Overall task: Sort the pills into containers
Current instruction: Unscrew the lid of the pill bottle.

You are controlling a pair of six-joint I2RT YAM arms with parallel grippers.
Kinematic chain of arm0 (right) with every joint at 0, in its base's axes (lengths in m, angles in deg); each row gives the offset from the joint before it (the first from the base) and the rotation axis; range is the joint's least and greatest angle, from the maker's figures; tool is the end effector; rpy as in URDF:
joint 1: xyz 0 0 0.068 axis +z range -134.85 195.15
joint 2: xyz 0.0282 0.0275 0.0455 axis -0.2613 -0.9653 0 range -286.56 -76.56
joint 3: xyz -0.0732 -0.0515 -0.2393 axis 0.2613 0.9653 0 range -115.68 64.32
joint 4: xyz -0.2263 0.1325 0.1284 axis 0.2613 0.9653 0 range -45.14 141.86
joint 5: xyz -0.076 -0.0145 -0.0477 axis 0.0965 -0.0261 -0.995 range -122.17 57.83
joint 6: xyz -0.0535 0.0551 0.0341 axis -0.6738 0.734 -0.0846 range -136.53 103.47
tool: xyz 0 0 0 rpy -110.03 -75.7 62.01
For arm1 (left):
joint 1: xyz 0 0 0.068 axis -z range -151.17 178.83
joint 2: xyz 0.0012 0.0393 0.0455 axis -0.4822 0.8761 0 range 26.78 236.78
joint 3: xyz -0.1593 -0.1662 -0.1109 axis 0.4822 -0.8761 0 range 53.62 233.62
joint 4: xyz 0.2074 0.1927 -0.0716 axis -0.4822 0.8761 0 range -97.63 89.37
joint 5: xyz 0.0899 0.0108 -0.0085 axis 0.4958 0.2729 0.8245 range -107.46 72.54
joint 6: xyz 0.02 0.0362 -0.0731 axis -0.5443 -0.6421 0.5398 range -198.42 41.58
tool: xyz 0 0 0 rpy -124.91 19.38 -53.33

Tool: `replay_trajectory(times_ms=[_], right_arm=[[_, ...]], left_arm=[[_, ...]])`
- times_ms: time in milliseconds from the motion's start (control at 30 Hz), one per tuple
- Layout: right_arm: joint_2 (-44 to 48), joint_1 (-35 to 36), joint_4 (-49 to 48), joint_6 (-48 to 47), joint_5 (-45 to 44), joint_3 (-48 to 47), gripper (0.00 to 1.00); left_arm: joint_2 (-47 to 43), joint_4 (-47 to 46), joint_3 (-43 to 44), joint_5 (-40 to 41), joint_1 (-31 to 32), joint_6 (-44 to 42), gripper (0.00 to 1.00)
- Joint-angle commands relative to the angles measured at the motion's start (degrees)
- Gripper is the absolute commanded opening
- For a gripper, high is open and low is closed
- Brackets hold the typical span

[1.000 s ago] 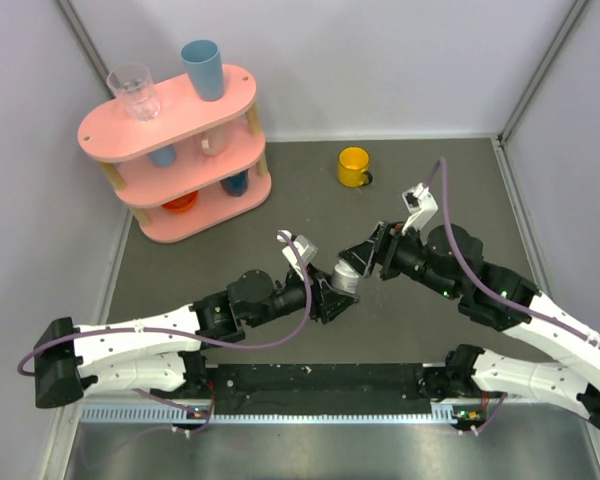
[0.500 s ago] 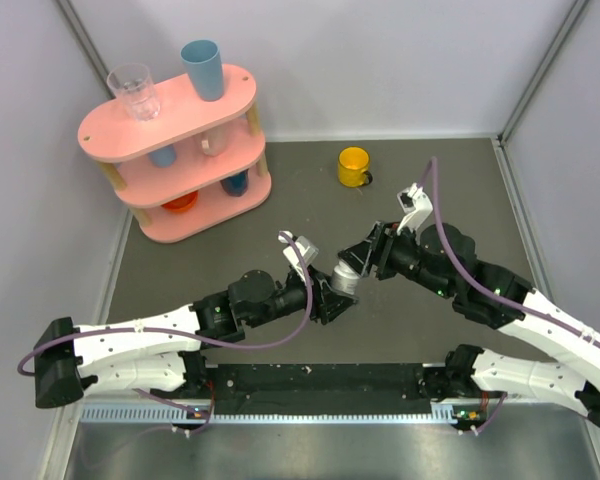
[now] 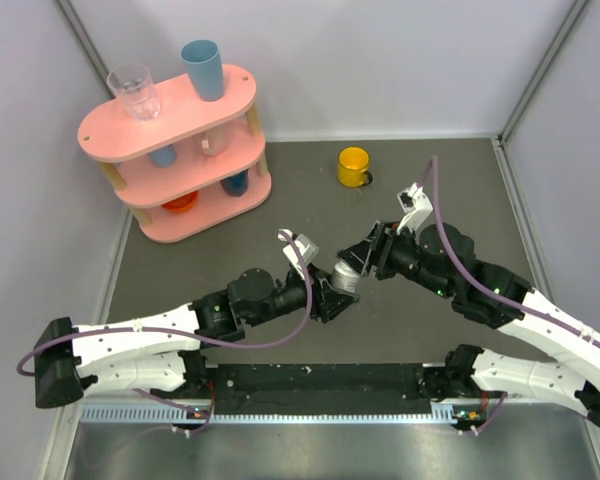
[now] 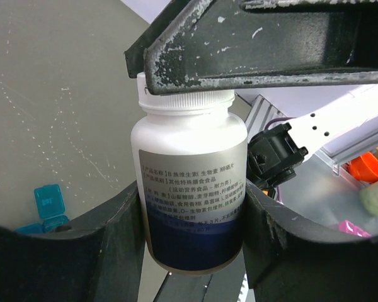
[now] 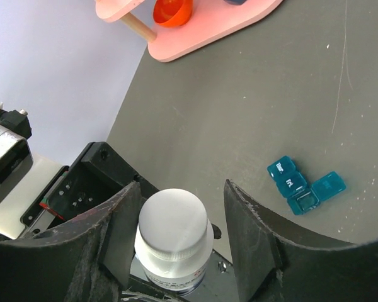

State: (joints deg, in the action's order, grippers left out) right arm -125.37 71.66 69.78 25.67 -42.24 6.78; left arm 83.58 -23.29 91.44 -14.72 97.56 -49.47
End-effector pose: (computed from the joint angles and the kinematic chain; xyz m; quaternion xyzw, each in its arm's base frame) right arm 0.1562 0.2128 0.3592 -0.0470 0.7969 0.4082 0.4429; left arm 0.1173 -0.2917 0.2775 0.2319 0.6893 -0.5051 0.4647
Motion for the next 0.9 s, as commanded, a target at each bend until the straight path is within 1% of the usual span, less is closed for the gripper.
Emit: replay_trajectory(times_ms=[0,67,133,167,200,300,400,467,567,800,867], right_arm=[[0.21,0.71,-2.16,0.43,-0.31,-0.82,0.53],[0.21,0.70,-2.43,0.43,-0.04,-0.82,0.49],[0.13,0.71,-2.60,0.43,0.39,-0.82,0.48],[0.04,0.71,-2.69,0.61,0.57,-0.82,0.53],[-0.05,0.79,-2.69,0.52,0.75,-0.82,0.55],[0.04,0.71,-2.87,0.70,1.27,-0.65,0.58],[0.04,0.71,-2.87,0.78,1.63,-0.47,0.59],[0.04,0.71,-2.95,0.78,1.80,-0.29,0.55],[0.13,0.71,-3.04,0.96,2.15,-0.12,0.55],[0.13,0.71,-3.22,1.14,2.68,0.41,0.56],[-0.14,0.71,-3.22,1.22,2.86,0.50,0.59]], left_arm=[[-0.46,-2.97,2.26,0.60,0.18,-0.56,0.00],[-0.46,-3.15,1.99,0.42,0.18,-0.39,0.00],[-0.46,-3.32,1.90,0.60,0.26,-0.30,0.00],[-0.54,-3.32,1.90,0.60,0.26,-0.30,0.00],[-0.37,-3.32,1.90,0.68,0.18,-0.30,0.00],[-0.37,-3.32,1.99,0.77,0.18,-0.47,0.00],[-0.46,-3.24,1.99,0.86,0.18,-0.65,0.00],[-0.46,-3.24,2.08,0.77,0.18,-0.65,0.00],[-0.55,-3.32,1.82,0.86,0.18,-0.65,0.00],[-0.55,-3.41,1.99,1.04,0.18,-0.74,0.00],[-0.46,-3.41,1.99,1.04,0.18,-0.82,0.00]])
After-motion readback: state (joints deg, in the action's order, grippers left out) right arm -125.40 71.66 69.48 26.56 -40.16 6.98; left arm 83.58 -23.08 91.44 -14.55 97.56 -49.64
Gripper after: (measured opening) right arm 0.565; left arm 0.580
